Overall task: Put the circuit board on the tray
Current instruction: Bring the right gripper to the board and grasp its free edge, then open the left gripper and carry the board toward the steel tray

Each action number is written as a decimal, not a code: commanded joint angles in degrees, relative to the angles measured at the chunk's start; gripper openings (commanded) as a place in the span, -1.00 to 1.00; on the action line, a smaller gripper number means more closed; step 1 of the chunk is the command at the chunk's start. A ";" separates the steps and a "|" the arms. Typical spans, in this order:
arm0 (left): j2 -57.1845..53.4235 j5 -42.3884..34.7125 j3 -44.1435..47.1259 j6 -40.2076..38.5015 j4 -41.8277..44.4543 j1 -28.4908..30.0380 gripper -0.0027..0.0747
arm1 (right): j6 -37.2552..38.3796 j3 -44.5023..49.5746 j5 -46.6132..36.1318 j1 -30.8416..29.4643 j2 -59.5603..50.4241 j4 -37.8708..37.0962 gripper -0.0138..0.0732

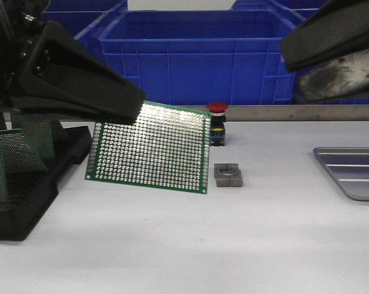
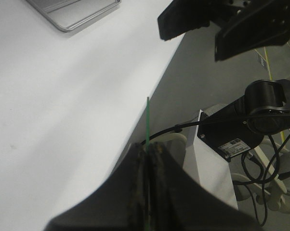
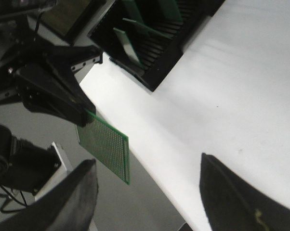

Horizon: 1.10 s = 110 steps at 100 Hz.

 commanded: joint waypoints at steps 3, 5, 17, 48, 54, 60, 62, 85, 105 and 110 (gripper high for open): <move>-1.27 3.14 -1.59 0.12 -3.63 -0.43 -0.98 | -9.15 -1.79 1.00 3.24 2.70 5.58 0.43; -1.27 3.14 -1.59 0.12 -3.63 -0.43 -0.98 | -10.02 -1.79 1.06 3.71 3.33 5.97 0.43; -1.27 3.14 -1.59 0.12 -3.63 -0.43 -0.98 | -12.39 -1.79 1.95 5.58 6.48 8.12 0.43; -1.27 3.14 -1.59 0.12 -3.63 -0.43 -0.98 | -12.44 -6.60 5.31 10.33 13.43 9.69 0.43; -1.27 3.14 -1.59 0.12 -3.63 -0.43 -0.98 | -12.44 -8.22 6.41 11.56 14.75 9.97 0.43; -1.27 3.14 -1.59 0.12 -3.63 -0.43 -0.98 | -12.32 -9.49 7.42 12.60 16.11 10.04 0.43; -1.27 3.14 -1.59 0.12 -3.63 -0.43 -0.98 | -12.32 -9.88 7.51 12.95 16.55 10.04 0.43; -1.27 3.14 -1.59 0.12 -3.63 -0.43 -0.98 | -12.30 -11.04 8.93 14.19 18.34 10.12 0.40; -1.27 3.14 -1.59 0.12 -3.63 -0.43 -0.98 | -11.83 -11.04 9.43 14.19 18.34 10.12 -0.29; -1.27 3.14 -1.59 0.12 -3.53 -0.43 -0.95 | -11.83 -11.04 9.61 14.19 18.34 10.12 -0.46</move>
